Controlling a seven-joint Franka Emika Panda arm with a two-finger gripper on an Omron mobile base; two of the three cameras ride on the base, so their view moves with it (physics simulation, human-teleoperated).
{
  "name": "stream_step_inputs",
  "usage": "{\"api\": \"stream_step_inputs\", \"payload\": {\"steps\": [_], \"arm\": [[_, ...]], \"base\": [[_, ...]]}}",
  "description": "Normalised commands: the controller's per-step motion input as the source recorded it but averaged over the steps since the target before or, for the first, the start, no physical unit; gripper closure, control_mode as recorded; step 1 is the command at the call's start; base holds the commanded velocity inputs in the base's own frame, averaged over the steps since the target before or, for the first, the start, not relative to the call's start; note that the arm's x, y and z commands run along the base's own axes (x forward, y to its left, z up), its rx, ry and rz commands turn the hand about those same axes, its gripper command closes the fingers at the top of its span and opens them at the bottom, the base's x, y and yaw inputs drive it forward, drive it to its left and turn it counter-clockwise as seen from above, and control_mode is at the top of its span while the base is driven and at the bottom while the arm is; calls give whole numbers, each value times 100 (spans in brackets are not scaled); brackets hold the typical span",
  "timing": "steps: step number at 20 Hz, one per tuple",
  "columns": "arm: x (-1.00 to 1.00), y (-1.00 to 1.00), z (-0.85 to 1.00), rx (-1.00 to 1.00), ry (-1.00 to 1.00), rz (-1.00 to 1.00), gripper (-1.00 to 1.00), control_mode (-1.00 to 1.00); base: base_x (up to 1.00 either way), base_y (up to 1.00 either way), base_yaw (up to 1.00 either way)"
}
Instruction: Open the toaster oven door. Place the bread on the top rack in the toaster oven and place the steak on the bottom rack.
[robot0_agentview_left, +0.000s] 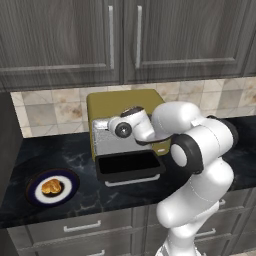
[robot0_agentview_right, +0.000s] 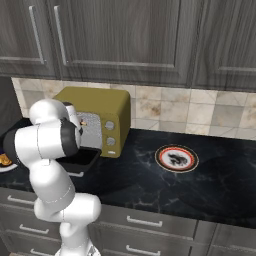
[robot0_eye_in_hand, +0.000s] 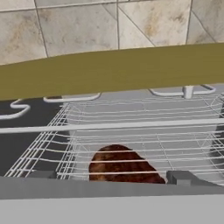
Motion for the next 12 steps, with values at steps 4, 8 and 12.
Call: {"api": "stream_step_inputs", "payload": {"steps": [4, 8, 12], "arm": [[-2, -17, -85, -1, 43, 4, -100, -100], [-9, -12, -88, -1, 38, 8, -100, -100], [-22, -9, -86, 0, 35, 13, -100, -100]], "base": [[0, 0, 0], [0, 0, 0], [0, 0, 0]]}}
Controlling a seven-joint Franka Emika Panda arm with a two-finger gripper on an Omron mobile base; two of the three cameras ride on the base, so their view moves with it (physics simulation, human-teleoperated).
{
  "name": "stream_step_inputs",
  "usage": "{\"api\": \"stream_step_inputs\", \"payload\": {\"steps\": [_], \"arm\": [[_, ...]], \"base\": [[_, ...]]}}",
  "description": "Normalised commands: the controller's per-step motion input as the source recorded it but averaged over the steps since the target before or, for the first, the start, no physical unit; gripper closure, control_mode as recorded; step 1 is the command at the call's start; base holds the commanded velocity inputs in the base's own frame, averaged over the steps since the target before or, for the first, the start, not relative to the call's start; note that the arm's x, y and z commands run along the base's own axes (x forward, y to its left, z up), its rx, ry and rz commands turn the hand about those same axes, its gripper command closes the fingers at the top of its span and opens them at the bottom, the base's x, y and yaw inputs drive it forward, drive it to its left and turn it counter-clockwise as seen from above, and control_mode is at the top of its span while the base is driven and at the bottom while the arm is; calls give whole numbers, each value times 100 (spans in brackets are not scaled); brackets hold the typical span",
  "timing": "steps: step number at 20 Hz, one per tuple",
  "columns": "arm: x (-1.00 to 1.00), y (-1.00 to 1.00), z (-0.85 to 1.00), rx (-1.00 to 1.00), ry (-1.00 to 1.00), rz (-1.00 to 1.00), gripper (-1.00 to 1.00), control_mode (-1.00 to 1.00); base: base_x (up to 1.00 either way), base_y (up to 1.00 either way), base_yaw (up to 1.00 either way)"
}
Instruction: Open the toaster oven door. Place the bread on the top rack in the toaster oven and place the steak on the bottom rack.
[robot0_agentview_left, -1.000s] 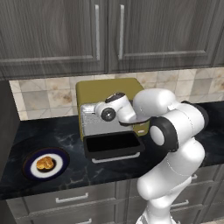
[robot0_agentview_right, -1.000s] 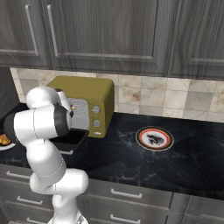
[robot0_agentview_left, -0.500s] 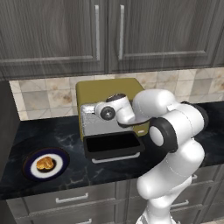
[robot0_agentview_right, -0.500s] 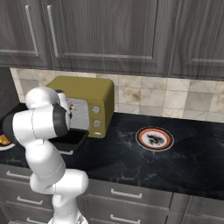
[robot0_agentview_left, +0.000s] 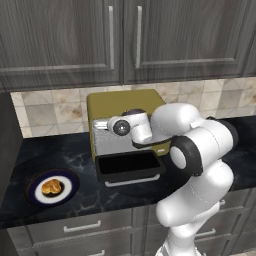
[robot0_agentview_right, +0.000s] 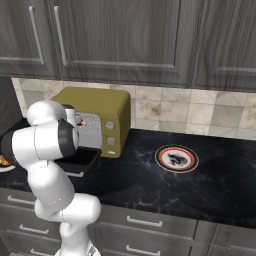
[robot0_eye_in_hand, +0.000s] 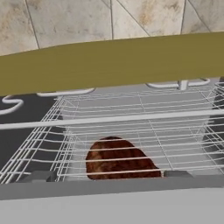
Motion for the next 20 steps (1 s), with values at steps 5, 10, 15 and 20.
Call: {"api": "stream_step_inputs", "payload": {"steps": [5, 10, 15, 20], "arm": [[-32, -10, -82, -1, 38, 19, -100, -100], [-43, -8, -75, -2, 39, 22, -100, -100], [-51, -8, -74, -2, 38, 23, -100, -100], [-48, -5, -76, -4, 41, 23, -100, -100]], "base": [[0, 0, 0], [0, 0, 0], [0, 0, 0], [0, 0, 0]]}}
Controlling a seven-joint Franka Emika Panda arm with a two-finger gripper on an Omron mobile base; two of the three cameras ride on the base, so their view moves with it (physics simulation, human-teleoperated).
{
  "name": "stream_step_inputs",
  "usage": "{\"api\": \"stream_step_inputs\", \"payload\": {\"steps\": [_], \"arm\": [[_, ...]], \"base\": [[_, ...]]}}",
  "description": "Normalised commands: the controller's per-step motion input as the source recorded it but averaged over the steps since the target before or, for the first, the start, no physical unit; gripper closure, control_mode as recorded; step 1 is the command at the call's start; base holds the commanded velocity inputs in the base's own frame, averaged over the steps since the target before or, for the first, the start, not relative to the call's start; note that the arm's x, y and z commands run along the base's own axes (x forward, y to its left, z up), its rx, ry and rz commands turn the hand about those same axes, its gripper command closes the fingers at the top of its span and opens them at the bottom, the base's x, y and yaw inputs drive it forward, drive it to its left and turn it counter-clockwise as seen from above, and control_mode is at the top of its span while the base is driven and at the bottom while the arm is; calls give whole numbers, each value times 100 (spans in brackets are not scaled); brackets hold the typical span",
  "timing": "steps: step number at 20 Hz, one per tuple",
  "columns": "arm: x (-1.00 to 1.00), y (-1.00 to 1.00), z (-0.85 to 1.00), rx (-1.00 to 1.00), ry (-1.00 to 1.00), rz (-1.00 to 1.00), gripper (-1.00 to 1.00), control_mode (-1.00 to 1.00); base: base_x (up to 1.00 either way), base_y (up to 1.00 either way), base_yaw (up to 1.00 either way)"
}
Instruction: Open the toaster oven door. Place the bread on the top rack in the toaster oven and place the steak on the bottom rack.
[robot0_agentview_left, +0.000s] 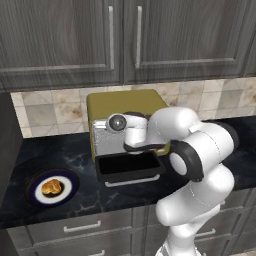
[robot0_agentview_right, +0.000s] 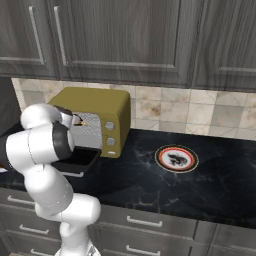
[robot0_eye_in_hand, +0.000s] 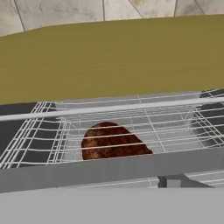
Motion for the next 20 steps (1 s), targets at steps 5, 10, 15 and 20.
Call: {"api": "stream_step_inputs", "payload": {"steps": [5, 10, 15, 20], "arm": [[-53, -3, -77, -4, 41, 24, -100, -100], [-58, -1, -73, -6, 43, 24, -100, -100], [-63, -5, -76, -4, 39, 25, -100, -100], [-71, -5, -83, -3, 31, 24, -100, -100]], "base": [[0, 0, 0], [0, 0, 0], [0, 0, 0], [0, 0, 0]]}}
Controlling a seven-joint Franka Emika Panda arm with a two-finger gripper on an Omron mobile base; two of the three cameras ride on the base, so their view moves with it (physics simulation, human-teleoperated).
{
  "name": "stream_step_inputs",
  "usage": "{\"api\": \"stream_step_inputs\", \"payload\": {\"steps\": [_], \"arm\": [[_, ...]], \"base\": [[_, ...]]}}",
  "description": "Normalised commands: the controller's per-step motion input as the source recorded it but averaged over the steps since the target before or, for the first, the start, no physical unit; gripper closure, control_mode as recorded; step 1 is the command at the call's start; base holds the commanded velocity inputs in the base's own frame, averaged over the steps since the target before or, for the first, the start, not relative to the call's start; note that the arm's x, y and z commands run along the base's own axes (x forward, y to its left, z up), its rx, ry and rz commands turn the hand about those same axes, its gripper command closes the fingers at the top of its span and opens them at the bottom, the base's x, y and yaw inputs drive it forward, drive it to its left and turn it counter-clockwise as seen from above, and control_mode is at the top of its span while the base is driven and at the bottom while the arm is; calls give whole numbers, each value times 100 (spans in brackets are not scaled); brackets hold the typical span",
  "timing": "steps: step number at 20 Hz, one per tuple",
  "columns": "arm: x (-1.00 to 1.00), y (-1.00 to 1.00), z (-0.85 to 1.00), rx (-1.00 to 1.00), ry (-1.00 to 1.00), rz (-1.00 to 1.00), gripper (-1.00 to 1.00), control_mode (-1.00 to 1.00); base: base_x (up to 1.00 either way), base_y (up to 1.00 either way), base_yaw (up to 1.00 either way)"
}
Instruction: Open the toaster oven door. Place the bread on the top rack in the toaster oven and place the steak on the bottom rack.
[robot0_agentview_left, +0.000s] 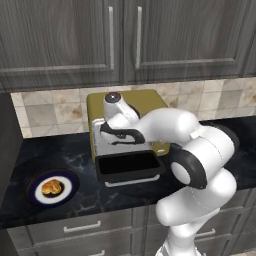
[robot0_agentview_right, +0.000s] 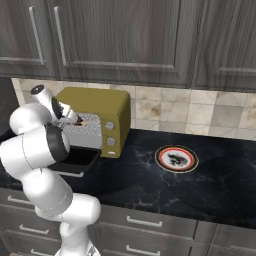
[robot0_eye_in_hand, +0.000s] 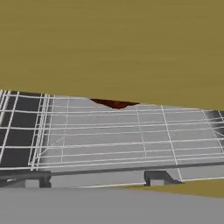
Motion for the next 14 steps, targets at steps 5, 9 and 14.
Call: {"api": "stream_step_inputs", "payload": {"steps": [5, 9, 14], "arm": [[-80, -2, -84, -4, 26, 22, -100, -100], [-90, 0, -82, -7, 21, 21, -100, -100], [-94, 0, -86, -8, 16, 20, -100, -100]], "base": [[0, 0, 0], [0, 0, 0], [0, 0, 0]]}}
